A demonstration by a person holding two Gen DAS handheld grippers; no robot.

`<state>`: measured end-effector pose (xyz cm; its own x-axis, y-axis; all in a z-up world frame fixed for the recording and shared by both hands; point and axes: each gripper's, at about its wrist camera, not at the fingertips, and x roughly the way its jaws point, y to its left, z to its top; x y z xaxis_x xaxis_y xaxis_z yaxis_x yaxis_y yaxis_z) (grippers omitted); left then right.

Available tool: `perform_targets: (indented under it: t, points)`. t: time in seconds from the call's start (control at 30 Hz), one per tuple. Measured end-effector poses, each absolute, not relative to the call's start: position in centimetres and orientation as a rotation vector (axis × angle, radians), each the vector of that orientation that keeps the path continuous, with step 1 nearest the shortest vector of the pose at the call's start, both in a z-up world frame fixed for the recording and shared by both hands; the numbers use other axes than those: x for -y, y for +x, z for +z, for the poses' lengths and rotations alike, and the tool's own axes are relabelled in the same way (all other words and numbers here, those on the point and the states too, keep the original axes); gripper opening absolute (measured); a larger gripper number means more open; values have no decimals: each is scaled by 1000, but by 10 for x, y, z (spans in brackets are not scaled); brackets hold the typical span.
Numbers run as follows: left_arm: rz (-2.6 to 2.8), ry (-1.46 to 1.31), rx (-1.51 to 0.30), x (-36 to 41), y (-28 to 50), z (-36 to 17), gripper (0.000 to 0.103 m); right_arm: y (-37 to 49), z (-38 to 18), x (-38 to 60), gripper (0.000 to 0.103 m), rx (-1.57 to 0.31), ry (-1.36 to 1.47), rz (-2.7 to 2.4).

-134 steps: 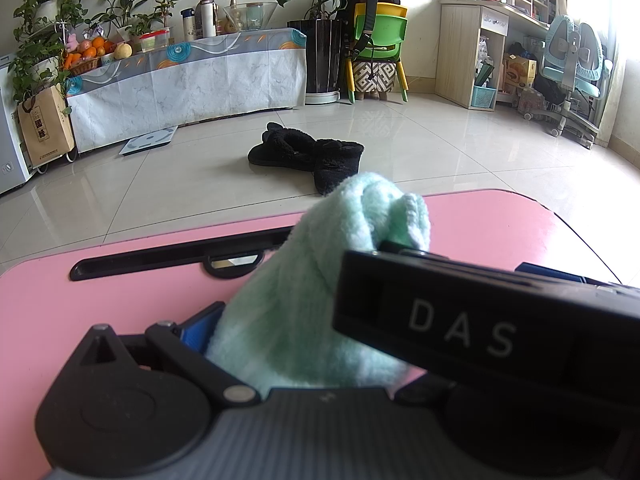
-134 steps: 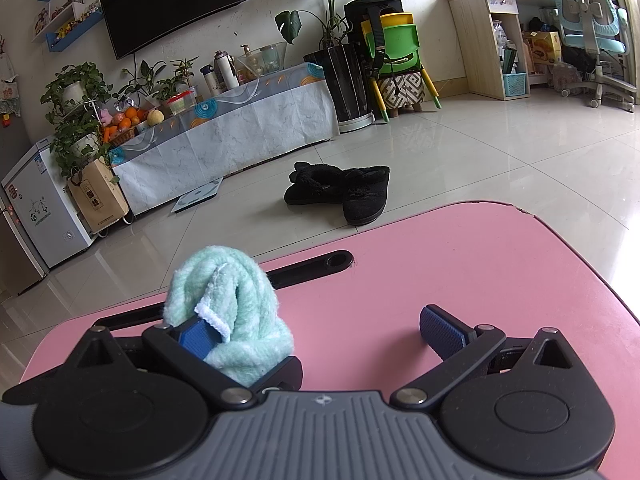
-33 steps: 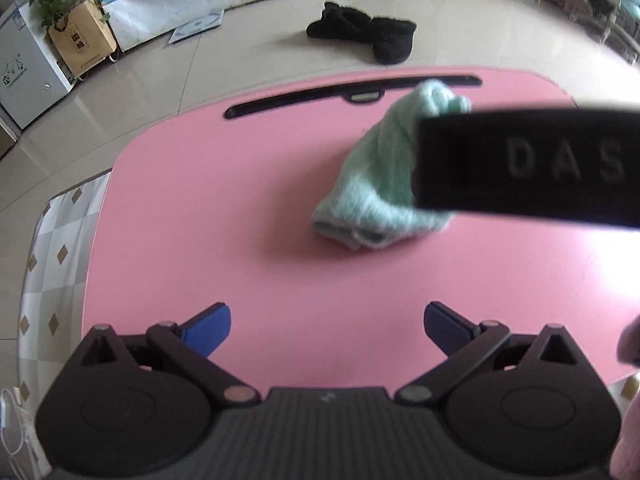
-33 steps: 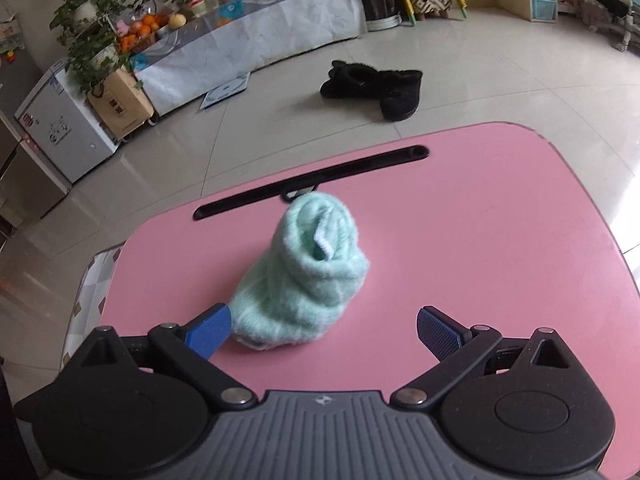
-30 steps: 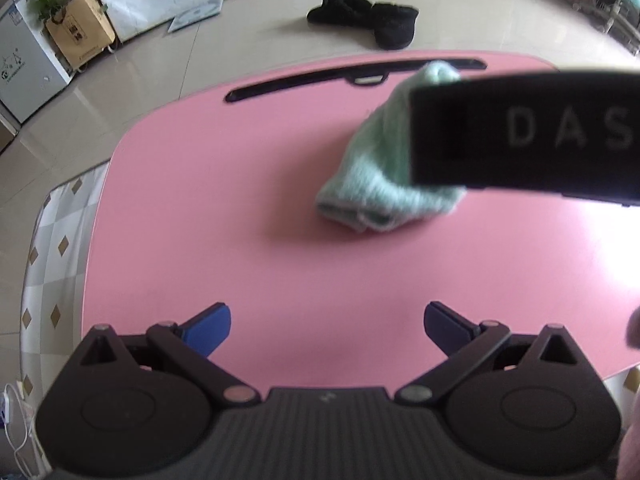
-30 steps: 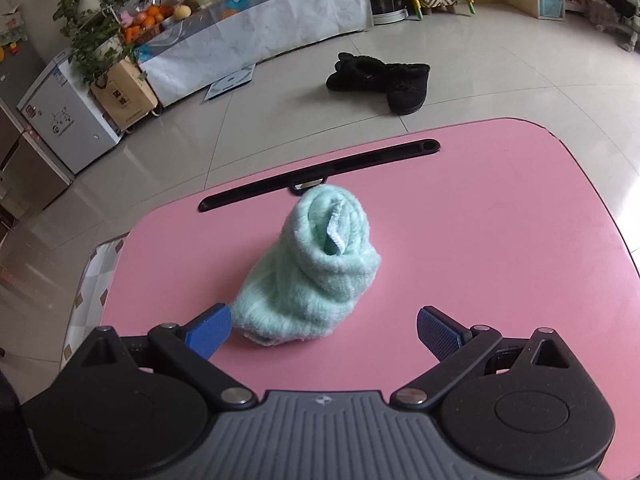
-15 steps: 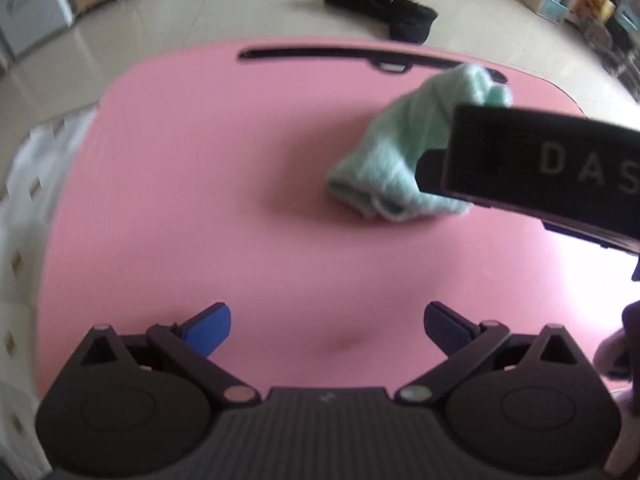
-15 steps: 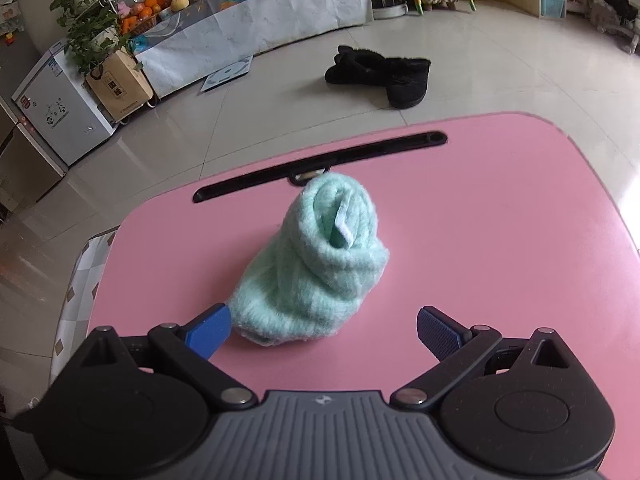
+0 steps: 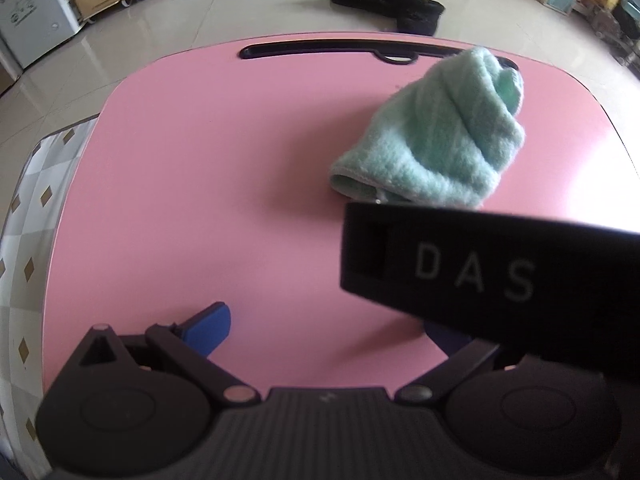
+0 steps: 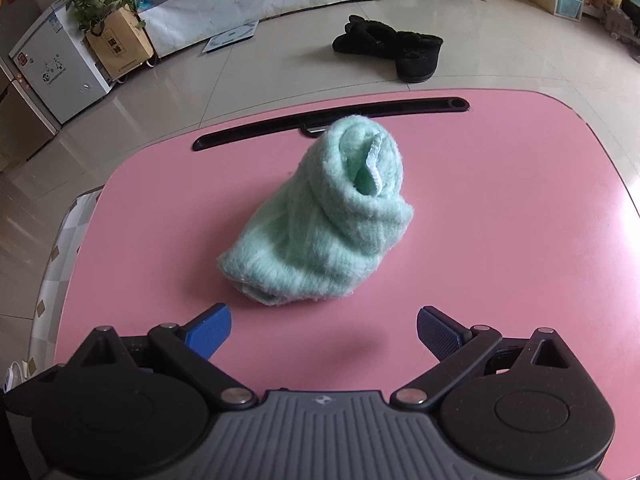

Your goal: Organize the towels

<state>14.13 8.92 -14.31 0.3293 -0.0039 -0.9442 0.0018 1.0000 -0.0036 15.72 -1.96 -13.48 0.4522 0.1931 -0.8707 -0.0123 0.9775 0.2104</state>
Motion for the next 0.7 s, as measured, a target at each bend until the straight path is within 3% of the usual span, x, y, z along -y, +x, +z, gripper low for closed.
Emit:
perform_targets:
  t: [0.7]
  points:
    - [-42,24,-1163,-83,140,-142,103,158,-141,16,101,-1116,192,130]
